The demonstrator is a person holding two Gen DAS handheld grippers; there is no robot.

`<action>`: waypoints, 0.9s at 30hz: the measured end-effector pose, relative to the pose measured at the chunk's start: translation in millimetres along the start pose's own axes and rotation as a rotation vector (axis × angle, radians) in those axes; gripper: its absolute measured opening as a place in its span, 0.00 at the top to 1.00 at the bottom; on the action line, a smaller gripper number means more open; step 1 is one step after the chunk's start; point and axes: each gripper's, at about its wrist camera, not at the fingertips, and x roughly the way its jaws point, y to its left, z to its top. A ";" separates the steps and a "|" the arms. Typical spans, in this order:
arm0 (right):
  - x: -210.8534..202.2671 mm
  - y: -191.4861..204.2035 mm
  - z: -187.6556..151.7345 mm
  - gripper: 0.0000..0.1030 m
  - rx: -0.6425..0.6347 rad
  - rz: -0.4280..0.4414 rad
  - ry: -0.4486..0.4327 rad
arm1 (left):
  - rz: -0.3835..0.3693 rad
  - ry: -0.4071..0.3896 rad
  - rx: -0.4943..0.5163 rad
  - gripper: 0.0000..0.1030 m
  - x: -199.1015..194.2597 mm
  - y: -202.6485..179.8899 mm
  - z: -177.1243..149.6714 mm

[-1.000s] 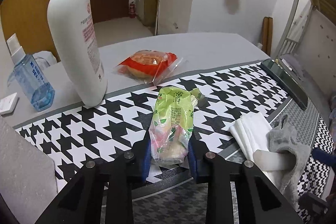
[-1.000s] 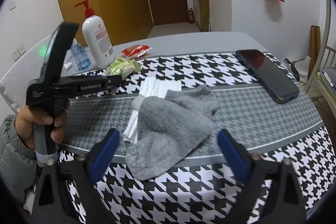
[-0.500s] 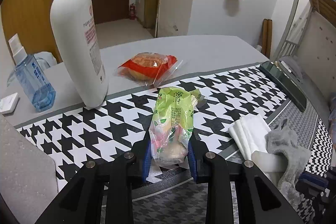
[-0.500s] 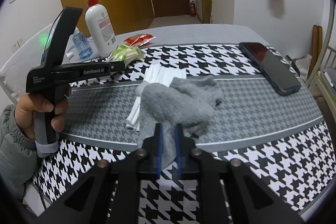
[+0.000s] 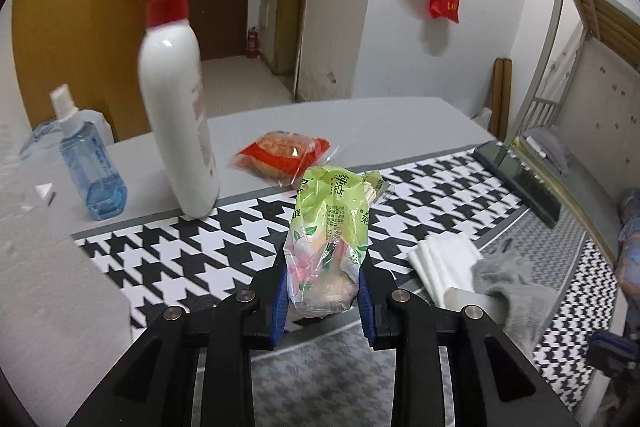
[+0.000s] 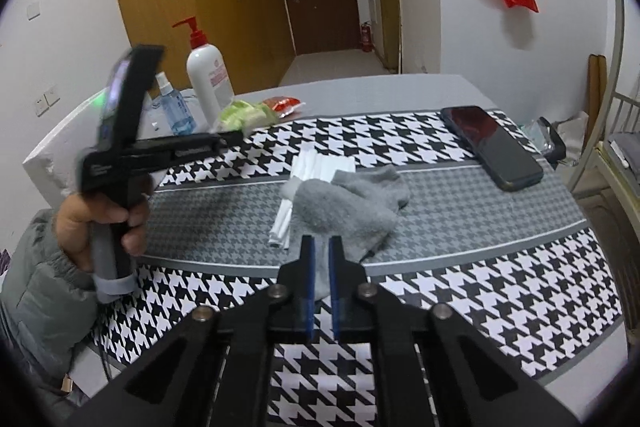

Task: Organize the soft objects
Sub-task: 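Close the right gripper on the grey sock, then lift the green package with the left gripper while the right gripper lifts the grey sock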

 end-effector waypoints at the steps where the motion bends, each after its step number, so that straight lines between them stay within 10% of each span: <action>1: 3.0 0.5 -0.6 0.91 0.000 -0.002 0.005 | -0.002 -0.019 0.002 0.70 -8.4 -1.7 -0.9; 5: 18.4 2.0 -1.8 0.89 -0.003 -0.013 0.040 | -0.005 -0.060 0.027 0.70 -30.3 -7.9 -5.7; 10: 31.0 3.0 -3.7 0.58 0.005 -0.030 0.062 | -0.014 -0.099 0.051 0.70 -51.3 -15.3 -13.0; 25: 52.0 12.7 -18.1 0.58 -0.007 -0.039 0.132 | -0.021 -0.148 0.066 0.70 -70.4 -8.8 -31.4; 27: 52.0 11.2 -18.4 0.75 -0.006 -0.037 0.130 | -0.019 -0.147 0.070 0.70 -69.9 -10.1 -32.7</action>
